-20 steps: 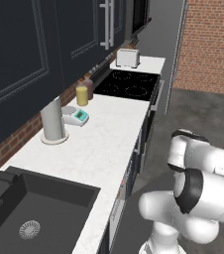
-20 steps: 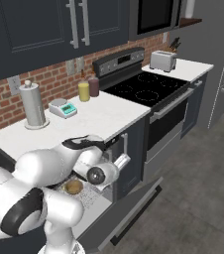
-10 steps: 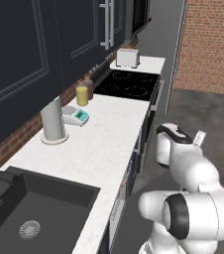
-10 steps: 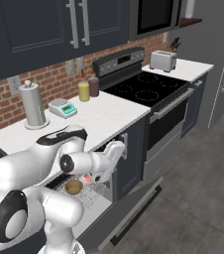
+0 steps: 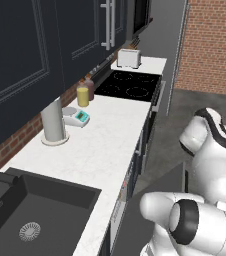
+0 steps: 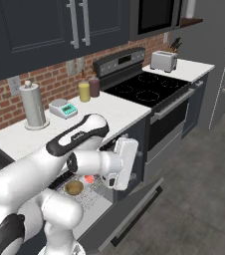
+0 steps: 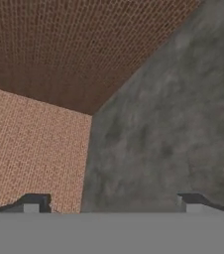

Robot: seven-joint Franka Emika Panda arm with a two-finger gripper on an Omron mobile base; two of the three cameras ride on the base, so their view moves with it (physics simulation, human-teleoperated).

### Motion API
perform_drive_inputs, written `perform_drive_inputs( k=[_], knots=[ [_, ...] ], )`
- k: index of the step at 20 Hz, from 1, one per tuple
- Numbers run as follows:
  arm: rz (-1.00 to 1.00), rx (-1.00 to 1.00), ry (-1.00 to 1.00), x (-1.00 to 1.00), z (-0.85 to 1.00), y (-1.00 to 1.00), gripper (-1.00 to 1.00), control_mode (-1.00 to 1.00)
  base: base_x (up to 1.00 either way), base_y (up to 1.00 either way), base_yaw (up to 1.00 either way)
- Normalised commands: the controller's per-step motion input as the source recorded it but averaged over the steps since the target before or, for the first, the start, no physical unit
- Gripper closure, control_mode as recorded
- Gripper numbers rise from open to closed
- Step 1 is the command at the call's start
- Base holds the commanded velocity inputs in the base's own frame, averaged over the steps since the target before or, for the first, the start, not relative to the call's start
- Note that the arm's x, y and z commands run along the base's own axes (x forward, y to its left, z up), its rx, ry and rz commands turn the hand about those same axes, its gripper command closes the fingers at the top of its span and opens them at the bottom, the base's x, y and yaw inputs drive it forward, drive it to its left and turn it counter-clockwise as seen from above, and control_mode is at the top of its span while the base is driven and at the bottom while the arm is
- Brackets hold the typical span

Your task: Pick up the cup and bowl from the counter, place them in the dishwasher, and close the dishwasher door.

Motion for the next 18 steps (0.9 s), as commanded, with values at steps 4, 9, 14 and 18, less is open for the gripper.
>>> perform_drive_inputs(
  k=[4, 9, 14, 18],
  knots=[
    [0.00, -0.13, 0.28, -0.64, 0.70, -0.95, -1.00, -1.00, 0.00, 0.00, 0.00],
    [0.02, -0.14, 0.37, -0.59, 0.35, -0.90, -1.00, -1.00, 0.00, 0.00, 0.00],
    [0.07, -0.35, 0.65, -0.30, 0.05, -0.45, -1.00, -1.00, 0.00, 0.00, 0.00],
    [0.11, -0.67, 0.99, -0.14, -0.23, -0.02, -1.00, -1.00, 0.00, 0.00, 0.00]
  ],
)
